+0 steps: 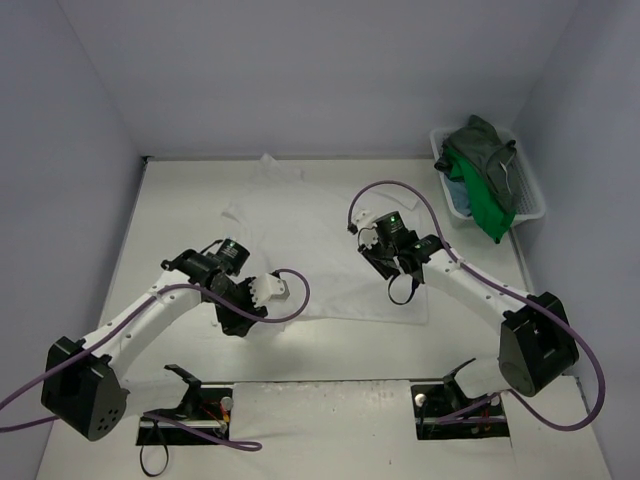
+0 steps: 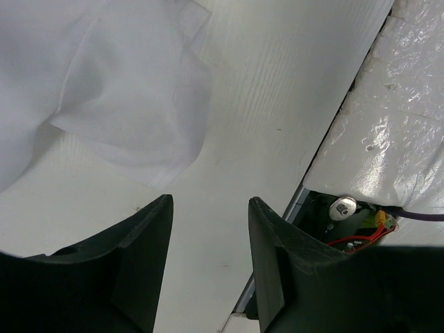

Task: Fold and stack the t-shirts
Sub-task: Flatten the tshirt out

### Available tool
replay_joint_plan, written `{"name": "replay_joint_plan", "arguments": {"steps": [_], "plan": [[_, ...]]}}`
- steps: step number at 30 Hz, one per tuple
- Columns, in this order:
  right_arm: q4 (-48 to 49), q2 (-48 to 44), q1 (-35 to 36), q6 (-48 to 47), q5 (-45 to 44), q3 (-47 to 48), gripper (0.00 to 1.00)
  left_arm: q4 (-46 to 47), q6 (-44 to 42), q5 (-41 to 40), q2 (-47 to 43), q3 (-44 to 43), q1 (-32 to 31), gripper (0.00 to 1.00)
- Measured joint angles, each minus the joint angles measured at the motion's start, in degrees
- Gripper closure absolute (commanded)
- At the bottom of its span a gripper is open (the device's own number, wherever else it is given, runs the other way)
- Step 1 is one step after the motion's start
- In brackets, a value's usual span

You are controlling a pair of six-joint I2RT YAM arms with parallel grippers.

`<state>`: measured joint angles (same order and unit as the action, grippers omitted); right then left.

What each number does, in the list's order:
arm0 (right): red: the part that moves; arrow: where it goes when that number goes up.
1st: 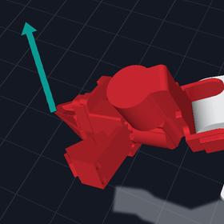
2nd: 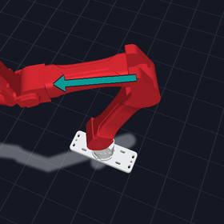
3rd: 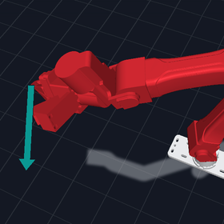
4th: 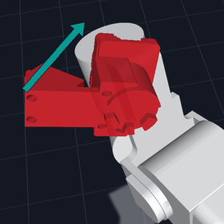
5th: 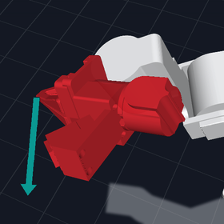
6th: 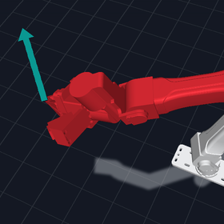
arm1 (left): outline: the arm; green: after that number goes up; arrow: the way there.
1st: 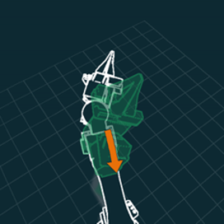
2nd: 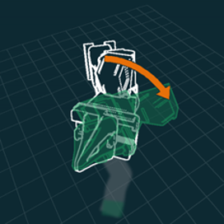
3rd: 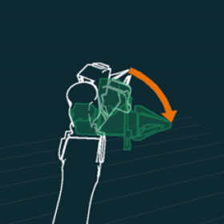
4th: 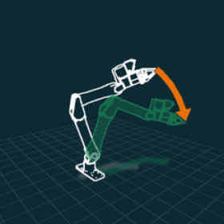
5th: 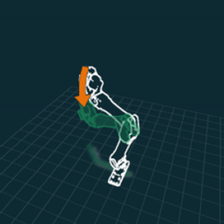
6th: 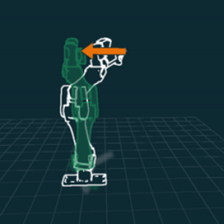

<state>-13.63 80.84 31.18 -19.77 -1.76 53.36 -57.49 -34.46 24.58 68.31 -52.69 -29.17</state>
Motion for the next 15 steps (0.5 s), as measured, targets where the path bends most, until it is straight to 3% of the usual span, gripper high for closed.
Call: {"name": "replay_joint_plan", "arguments": {"steps": [15], "plan": [[0.37,-0.24,-0.13,-1.22,-8.11,-0.04,0.67,3.17,-0.55,-2.14,2.47,-0.15,0.00,0.58]]}}
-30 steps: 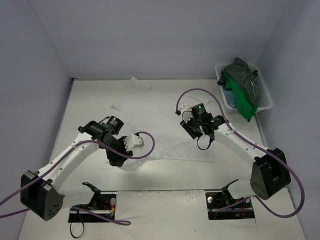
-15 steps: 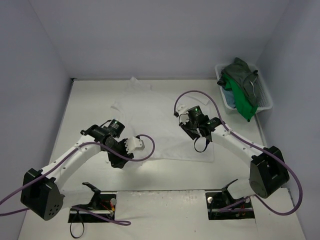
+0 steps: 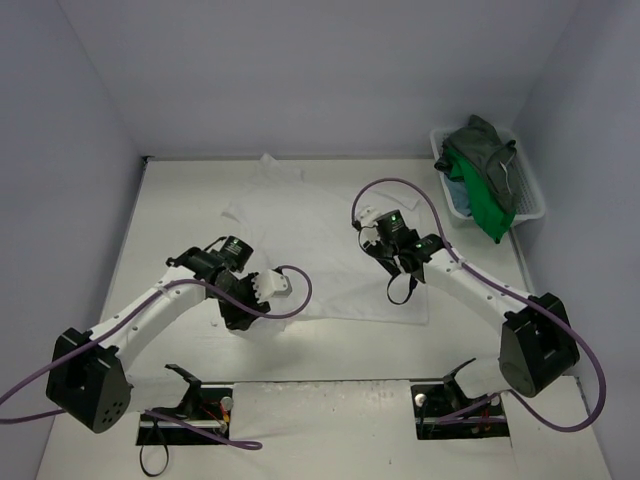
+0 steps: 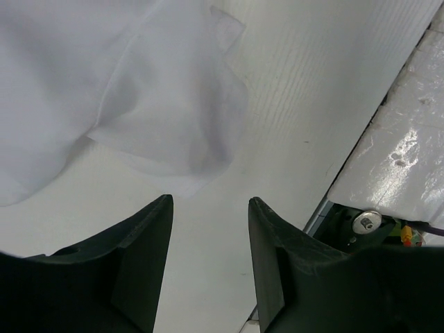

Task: Fold and stack the t-shirts
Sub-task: Flatten the tshirt out

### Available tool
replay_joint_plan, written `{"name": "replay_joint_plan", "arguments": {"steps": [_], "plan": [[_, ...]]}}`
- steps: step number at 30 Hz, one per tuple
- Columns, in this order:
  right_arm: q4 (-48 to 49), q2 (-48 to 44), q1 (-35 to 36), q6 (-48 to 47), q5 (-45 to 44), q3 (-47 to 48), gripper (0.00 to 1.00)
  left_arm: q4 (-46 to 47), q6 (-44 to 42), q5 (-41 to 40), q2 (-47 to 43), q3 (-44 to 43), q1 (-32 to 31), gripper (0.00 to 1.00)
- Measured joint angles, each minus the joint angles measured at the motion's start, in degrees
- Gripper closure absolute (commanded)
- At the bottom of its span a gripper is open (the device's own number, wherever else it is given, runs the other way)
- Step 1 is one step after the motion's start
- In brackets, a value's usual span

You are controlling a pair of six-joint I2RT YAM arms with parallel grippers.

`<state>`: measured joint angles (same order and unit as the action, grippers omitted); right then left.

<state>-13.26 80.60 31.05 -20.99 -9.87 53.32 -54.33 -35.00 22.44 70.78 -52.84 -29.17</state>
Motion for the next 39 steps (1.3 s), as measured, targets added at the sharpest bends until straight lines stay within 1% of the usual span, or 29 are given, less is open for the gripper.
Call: {"name": "replay_joint_plan", "arguments": {"steps": [3,6,11,13,15,19,27,35,39], "plan": [[-0.59,-0.11,-0.52,0.33,-1.79,2.23,0.67,1.36,0.81,-1.03,0.15,-0.22,0.00,0.57],[-0.76,0.02,-2.43,1.18,-4.17,6.97,0.66,2.36,1.20,-1.81,0.15,-0.24,0.00,0.57],[0.11,2.58,-11.37,3.56,-7.34,21.00,0.63,3.63,1.46,-2.45,-1.22,0.17,0.00,0.57],[1.07,2.95,-14.69,4.70,-9.03,24.35,0.63,3.76,1.62,-2.60,-2.56,0.31,0.00,0.57],[1.18,3.08,-17.11,5.60,-11.34,25.79,0.63,4.15,1.66,-2.62,-3.80,0.48,0.00,0.57],[0.90,3.39,-19.39,6.88,-12.41,25.03,0.62,4.31,1.79,-2.78,-4.59,0.72,0.00,0.57],[-1.31,-0.13,-22.27,6.91,-8.48,16.79,0.62,4.28,1.81,-2.71,-3.48,0.72,0.00,0.57],[-4.07,-11.02,-23.19,4.68,1.40,11.45,0.62,4.11,1.88,-2.45,-2.29,0.72,0.00,0.57],[-4.61,-12.46,-23.15,4.26,4.26,9.84,0.62,4.13,2.05,-2.60,-1.88,0.72,0.00,0.57]]}}
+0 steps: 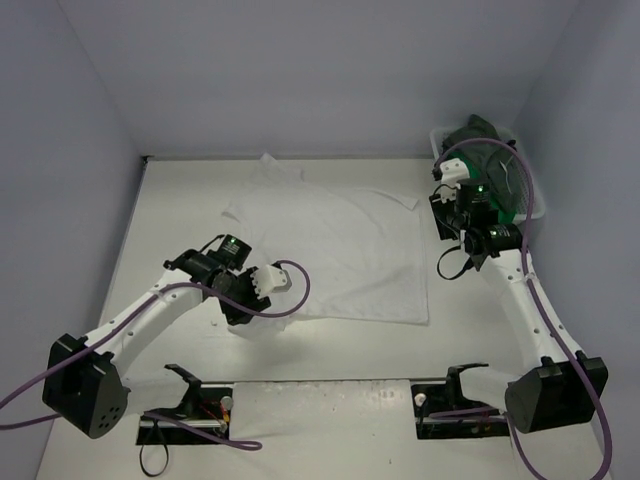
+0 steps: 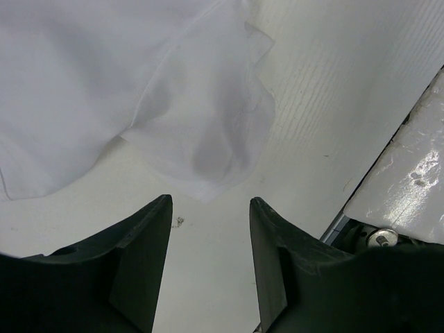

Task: Fold and stack the t-shirts
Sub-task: Flatten the tshirt out

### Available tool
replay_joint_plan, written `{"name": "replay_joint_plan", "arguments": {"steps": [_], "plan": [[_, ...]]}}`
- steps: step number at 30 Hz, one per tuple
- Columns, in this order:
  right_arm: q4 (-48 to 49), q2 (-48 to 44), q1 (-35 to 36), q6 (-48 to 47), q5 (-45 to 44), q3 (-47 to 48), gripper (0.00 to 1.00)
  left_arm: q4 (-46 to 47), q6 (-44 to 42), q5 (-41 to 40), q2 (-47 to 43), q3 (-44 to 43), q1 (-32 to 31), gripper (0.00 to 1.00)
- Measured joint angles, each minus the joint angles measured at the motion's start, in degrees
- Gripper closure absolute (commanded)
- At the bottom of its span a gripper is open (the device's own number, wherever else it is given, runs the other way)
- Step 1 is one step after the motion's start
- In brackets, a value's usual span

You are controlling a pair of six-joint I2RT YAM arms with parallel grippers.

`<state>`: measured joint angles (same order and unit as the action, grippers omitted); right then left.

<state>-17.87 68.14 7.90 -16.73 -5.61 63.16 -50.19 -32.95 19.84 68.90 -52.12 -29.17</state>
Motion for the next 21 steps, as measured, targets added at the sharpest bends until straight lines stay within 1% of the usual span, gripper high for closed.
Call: {"name": "replay_joint_plan", "arguments": {"steps": [5,8,13,16,21], "plan": [[-2.69,-0.35,0.00,-1.11,3.04,-1.90,0.60,0.09,0.13,-0.37,0.35,0.00,0.00,0.57],[-4.20,-1.75,0.02,-3.91,5.29,-2.89,0.59,0.09,0.13,-0.46,1.07,0.00,0.00,0.57],[-5.70,-4.63,0.09,-9.55,7.34,-7.28,0.58,0.13,0.15,-0.48,3.08,0.00,0.00,0.57],[-6.23,-4.50,0.11,-11.26,7.67,-9.14,0.57,0.26,0.15,-0.74,4.22,-0.02,0.04,0.57],[-5.70,-2.25,0.31,-11.76,8.90,-9.29,0.55,1.07,0.22,-0.70,3.96,-0.02,0.94,0.57]]}}
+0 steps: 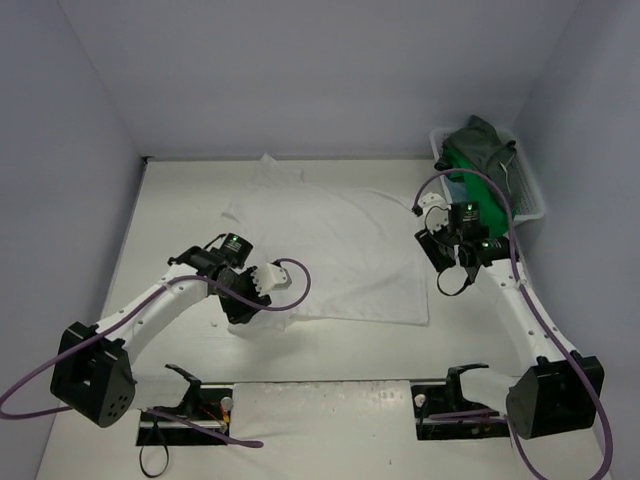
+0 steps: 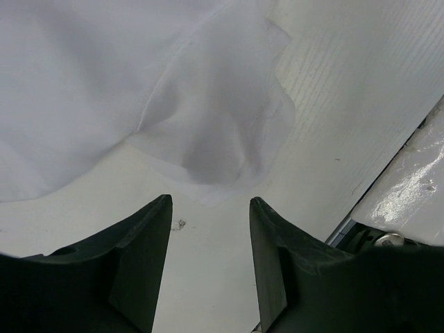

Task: Fold and stack the t-shirts
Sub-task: Flatten the tshirt out

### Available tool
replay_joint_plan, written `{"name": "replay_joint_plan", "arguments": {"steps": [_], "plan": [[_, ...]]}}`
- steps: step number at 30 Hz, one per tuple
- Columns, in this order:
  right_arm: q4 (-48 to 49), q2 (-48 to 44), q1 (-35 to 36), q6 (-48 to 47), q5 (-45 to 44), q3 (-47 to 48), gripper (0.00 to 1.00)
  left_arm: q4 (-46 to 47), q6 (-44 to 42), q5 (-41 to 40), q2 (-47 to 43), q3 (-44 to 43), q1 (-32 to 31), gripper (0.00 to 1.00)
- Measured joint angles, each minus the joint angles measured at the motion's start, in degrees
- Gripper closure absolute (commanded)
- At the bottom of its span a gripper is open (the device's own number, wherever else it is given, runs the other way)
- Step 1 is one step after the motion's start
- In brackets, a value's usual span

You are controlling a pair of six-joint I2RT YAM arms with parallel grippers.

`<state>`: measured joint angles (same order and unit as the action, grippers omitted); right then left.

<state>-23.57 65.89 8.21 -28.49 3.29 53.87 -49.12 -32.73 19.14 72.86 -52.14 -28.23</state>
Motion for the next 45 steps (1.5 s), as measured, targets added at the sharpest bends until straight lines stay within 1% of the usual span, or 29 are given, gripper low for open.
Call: {"name": "replay_joint_plan", "arguments": {"steps": [5,11,14,20,25,36,45], "plan": [[0.04,2.38,1.79,-2.62,0.52,-0.87,0.54,0.83,0.20,1.57,-0.26,0.00,2.62,0.57],[-0.46,2.34,10.69,-5.44,-3.98,-4.46,0.53,0.92,0.13,3.15,-0.26,-0.02,2.75,0.57],[-1.09,2.40,13.84,-6.08,-5.62,-4.98,0.53,0.44,0.11,4.55,-0.26,-0.09,2.75,0.57],[-1.07,3.65,14.71,-5.75,-7.45,-4.98,0.53,0.48,0.11,4.59,-0.11,-0.11,2.75,0.57],[-1.07,4.20,16.52,-4.50,-8.33,-4.72,0.53,3.98,-0.07,2.64,0.59,0.85,3.23,0.57],[-1.09,5.18,19.30,-3.06,-10.69,-2.47,0.53,8.24,-0.28,1.84,12.24,1.33,5.29,0.57],[-1.11,5.38,20.02,-2.86,-11.47,-2.14,0.53,7.78,-1.11,1.68,14.38,1.36,5.40,0.57]]}}
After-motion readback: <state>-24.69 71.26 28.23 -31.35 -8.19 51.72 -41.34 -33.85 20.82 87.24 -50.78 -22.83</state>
